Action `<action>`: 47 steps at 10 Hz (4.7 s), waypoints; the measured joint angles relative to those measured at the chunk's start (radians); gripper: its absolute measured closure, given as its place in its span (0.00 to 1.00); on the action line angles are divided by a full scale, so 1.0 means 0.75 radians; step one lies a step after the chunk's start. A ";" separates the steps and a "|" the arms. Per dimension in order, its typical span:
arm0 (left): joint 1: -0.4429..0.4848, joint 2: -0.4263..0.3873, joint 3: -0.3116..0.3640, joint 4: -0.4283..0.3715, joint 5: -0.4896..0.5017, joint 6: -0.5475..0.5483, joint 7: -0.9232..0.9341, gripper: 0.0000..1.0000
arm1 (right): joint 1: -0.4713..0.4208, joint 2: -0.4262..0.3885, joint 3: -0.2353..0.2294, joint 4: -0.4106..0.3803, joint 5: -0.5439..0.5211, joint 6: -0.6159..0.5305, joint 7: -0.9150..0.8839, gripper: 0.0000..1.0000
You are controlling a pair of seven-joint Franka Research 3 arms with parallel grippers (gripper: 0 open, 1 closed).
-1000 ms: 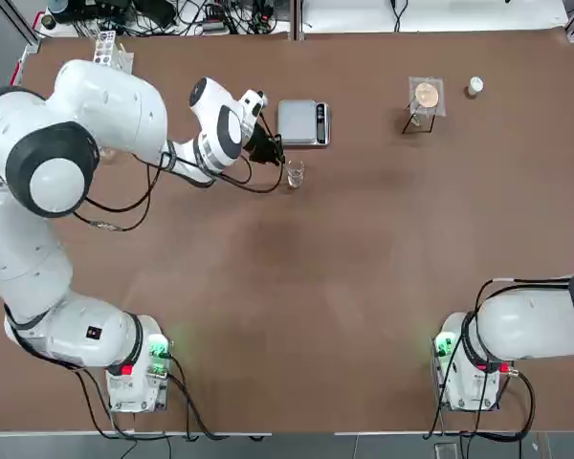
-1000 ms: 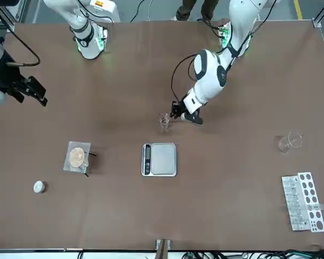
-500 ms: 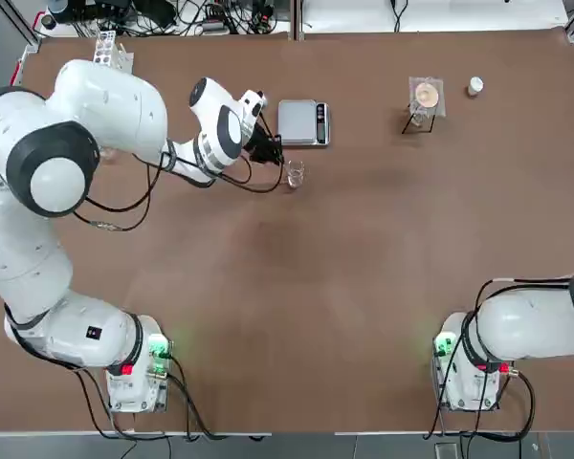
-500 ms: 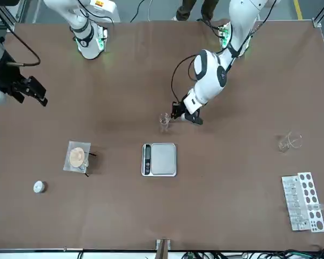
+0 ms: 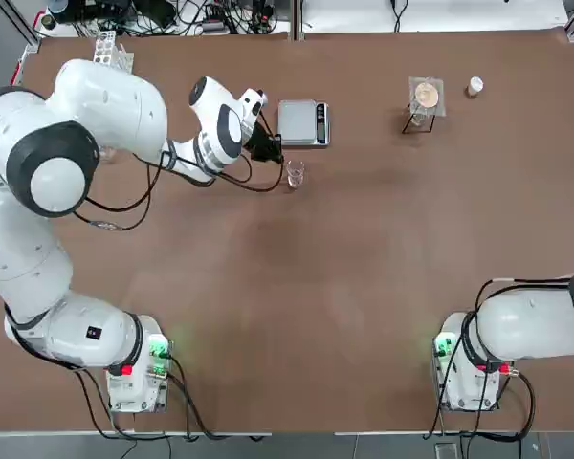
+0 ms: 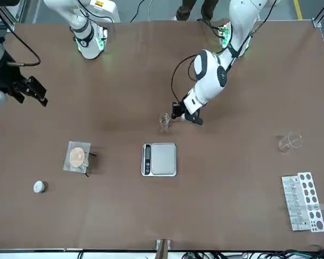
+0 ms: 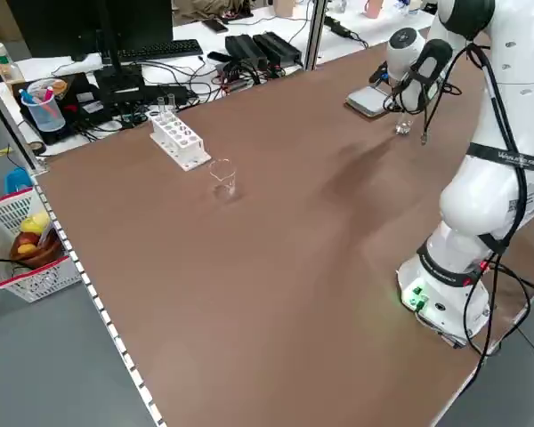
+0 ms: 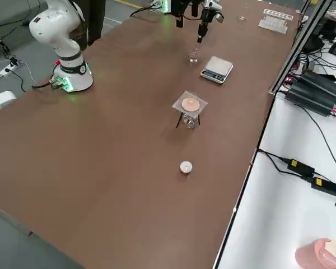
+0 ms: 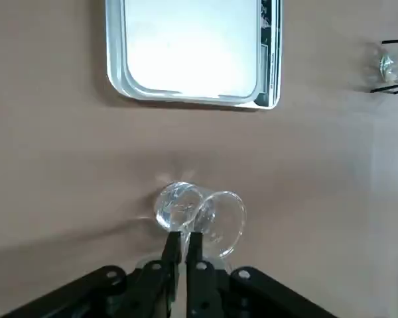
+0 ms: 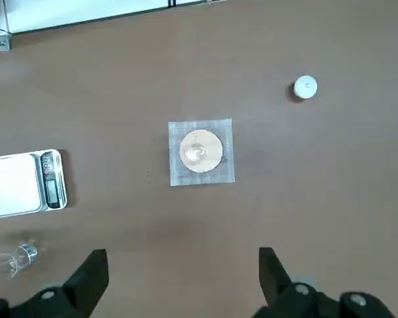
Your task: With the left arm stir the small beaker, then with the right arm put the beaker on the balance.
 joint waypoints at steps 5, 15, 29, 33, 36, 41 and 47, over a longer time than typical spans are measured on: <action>-0.004 -0.005 -0.002 0.005 0.000 0.000 -0.075 0.92 | 0.000 0.002 0.000 0.000 0.000 0.023 0.000 0.00; -0.012 -0.073 -0.007 0.004 0.000 0.000 -0.142 0.92 | -0.001 0.004 -0.004 -0.002 0.000 0.025 0.000 0.00; 0.046 -0.153 0.005 0.000 0.000 -0.053 -0.236 0.92 | -0.017 0.004 -0.005 -0.001 -0.005 0.032 -0.002 0.00; 0.118 -0.195 0.005 0.006 0.141 -0.184 -0.332 0.92 | -0.024 0.004 -0.006 0.007 -0.005 0.033 -0.003 0.00; 0.119 -0.208 -0.002 0.009 0.250 -0.208 -0.488 0.92 | -0.025 0.004 -0.006 0.010 -0.005 0.033 -0.003 0.00; 0.097 -0.282 -0.011 0.033 0.343 -0.281 -0.675 0.92 | -0.028 0.004 -0.006 0.010 -0.005 0.033 -0.003 0.00; 0.053 -0.332 -0.020 0.137 1.079 -0.500 -1.509 0.92 | -0.028 0.004 -0.006 0.010 -0.005 0.033 -0.003 0.00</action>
